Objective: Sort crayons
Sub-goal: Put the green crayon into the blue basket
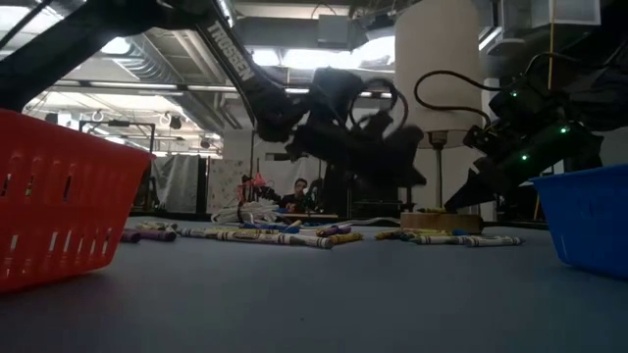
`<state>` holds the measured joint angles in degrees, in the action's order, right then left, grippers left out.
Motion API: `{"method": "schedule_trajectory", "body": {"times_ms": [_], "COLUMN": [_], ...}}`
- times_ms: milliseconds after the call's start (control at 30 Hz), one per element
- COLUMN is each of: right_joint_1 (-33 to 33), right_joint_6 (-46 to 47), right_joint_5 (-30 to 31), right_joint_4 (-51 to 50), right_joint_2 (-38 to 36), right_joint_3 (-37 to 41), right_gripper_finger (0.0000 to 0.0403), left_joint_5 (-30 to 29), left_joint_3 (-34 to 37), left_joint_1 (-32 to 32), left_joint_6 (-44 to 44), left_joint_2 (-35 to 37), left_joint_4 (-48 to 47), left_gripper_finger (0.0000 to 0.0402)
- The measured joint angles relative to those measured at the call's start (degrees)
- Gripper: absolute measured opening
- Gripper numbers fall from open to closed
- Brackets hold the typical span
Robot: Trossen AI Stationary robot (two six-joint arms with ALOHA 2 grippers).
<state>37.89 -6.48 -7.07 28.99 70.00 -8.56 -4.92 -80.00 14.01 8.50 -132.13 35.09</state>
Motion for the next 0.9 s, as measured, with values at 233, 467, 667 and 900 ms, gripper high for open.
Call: {"method": "schedule_trajectory", "body": {"times_ms": [233,467,667,900], "right_joint_1": [0.0,0.0,0.0,0.0], "right_joint_6": [0.0,0.0,0.0,0.0], "right_joint_5": [0.0,0.2,0.2,0.2], "right_joint_4": [-0.1,0.0,0.0,0.0], "right_joint_2": [0.0,0.0,0.0,0.0], "right_joint_3": [0.0,0.0,0.0,0.0], "right_gripper_finger": [0.0117,0.0117,0.0117,0.0117], "left_joint_5": [0.1,0.5,0.6,0.6], "left_joint_3": [-4.7,-7.3,-7.6,-7.6], "left_joint_1": [0.0,0.0,0.1,0.1], "left_joint_6": [0.0,-0.1,-0.1,-0.1], "left_joint_2": [-5.3,-6.5,-6.5,-6.5], "left_joint_4": [0.2,-3.7,-5.2,-5.2], "left_gripper_finger": [0.0099,0.0099,0.0099,0.0093]}}
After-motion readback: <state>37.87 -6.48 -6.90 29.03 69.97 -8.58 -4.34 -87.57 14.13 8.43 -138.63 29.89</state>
